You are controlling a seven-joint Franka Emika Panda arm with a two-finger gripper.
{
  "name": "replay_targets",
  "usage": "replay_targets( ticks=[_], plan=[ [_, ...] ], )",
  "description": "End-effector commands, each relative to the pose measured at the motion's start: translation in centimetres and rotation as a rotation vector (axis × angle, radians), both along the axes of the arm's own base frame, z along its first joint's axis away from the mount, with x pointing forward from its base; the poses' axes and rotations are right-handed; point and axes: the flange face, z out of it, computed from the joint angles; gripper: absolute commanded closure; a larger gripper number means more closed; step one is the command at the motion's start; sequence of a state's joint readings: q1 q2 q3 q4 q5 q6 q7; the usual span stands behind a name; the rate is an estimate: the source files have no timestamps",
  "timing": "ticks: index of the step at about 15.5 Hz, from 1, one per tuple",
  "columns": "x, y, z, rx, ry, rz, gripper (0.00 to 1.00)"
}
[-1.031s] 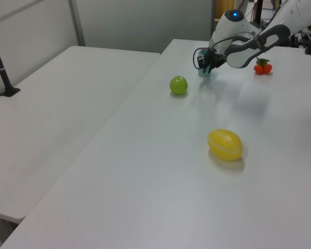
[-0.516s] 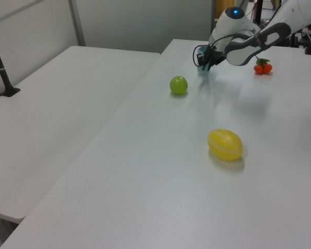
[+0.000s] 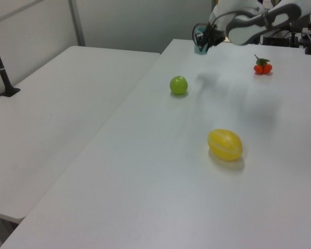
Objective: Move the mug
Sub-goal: 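Lift the teal mug and carry it toward the yellow melon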
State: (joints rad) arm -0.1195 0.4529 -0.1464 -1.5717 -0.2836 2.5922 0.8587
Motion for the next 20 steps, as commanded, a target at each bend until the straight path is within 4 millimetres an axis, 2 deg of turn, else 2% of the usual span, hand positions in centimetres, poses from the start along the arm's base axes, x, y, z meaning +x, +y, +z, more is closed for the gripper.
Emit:
replay_targets(
  ticks=[1,5,9,11,15,17,20],
  plan=[
    [-2.3,4.5,6.4,0.011,0.041,0.068,1.0],
    [-3.9,9.2,9.8,0.034,0.124,0.153,1.0],
    [-6.4,12.9,11.6,0.082,0.285,0.335,1.0],
    [-8.2,14.6,11.1,0.092,0.41,0.515,1.0],
    [-11.8,15.2,9.7,0.064,0.571,0.829,1.0],
    [-13.3,15.4,8.0,0.055,0.607,0.918,1.0],
    [-14.4,15.4,5.4,0.057,0.664,0.983,1.0]
  ],
)
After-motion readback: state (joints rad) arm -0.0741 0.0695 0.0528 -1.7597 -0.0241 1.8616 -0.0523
